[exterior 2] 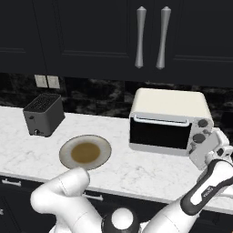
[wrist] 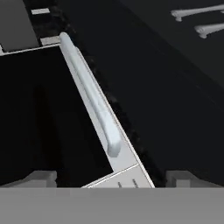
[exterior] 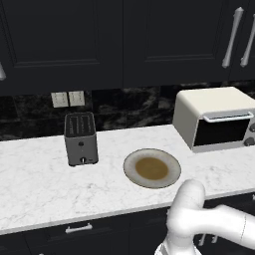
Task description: Pick up the kebab skewer and baguette bread, and place them inside the toaster oven. Close the toaster oven door and start by setting the timer.
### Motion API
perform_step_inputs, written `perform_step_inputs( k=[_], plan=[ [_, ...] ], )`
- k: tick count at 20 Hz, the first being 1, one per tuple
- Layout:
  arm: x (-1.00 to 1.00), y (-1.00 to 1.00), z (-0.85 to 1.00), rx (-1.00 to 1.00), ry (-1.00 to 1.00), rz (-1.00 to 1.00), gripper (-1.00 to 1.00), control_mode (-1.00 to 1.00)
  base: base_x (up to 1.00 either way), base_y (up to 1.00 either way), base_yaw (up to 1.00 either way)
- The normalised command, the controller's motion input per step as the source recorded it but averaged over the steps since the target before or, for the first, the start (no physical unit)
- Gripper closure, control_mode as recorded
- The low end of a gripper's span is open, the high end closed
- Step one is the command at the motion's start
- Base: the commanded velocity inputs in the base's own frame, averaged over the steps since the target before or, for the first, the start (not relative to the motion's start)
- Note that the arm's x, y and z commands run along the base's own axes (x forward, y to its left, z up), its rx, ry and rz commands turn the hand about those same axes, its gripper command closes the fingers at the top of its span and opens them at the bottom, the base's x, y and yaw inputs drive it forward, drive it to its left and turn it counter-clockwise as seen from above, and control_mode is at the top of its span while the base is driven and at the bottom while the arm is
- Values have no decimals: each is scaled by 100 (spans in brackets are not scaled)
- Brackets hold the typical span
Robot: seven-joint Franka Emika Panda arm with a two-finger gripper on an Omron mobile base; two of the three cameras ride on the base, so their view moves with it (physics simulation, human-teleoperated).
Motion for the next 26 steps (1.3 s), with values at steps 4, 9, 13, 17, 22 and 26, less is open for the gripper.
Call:
perform_step_inputs(
  k=[4,9,13,17,22,26],
  plan=[
    [25,-11,-45,-36,-9,0,-100,-100,0,0,0],
    [7,0,-29,-31,-6,-4,-100,-100,0,0,0],
    [11,-6,-11,-18,-2,-18,-100,-100,0,0,0],
    [36,14,-2,-5,0,-27,-100,-100,0,0,0],
    [41,22,-7,-2,0,-30,-100,-100,0,0,0],
    [16,4,-19,0,2,-24,-100,-100,0,0,0]
  ],
)
